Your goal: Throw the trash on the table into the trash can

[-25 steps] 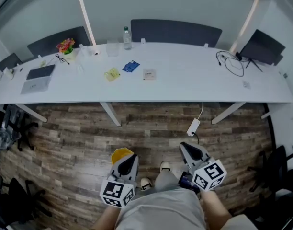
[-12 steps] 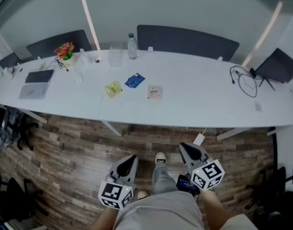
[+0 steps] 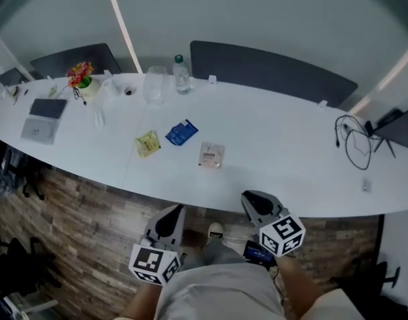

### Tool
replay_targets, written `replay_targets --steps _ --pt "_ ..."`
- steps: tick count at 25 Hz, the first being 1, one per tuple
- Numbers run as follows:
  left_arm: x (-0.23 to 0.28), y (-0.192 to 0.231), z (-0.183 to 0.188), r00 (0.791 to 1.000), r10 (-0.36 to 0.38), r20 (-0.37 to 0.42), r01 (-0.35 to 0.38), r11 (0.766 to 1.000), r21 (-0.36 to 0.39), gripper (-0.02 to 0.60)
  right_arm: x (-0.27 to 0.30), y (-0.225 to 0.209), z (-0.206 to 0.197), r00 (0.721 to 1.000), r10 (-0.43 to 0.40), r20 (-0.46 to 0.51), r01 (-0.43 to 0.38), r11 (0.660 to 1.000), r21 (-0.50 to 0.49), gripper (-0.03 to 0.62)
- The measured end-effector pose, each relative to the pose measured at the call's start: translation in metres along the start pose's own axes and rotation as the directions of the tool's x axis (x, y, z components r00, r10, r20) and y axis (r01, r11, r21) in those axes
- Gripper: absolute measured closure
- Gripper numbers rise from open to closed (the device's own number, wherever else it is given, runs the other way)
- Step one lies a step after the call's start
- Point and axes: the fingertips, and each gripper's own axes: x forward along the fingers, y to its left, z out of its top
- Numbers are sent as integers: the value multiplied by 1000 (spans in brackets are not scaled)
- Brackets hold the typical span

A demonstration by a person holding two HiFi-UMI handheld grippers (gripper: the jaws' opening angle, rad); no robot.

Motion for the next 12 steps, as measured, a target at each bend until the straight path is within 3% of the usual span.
replay_targets --steps 8,10,12 --pt "43 27 1 999 20 -49 -21 1000 -10 581 65 -44 -4 997 -22 -69 26 998 56 555" --pt "53 34 -5 997 5 -74 -6 1000 -26 581 80 -52 -12 994 -38 -105 45 996 71 459" --pt "61 41 -9 995 -11 -97 7 999 -41 581 97 -60 -23 988 -54 -146 66 995 76 425"
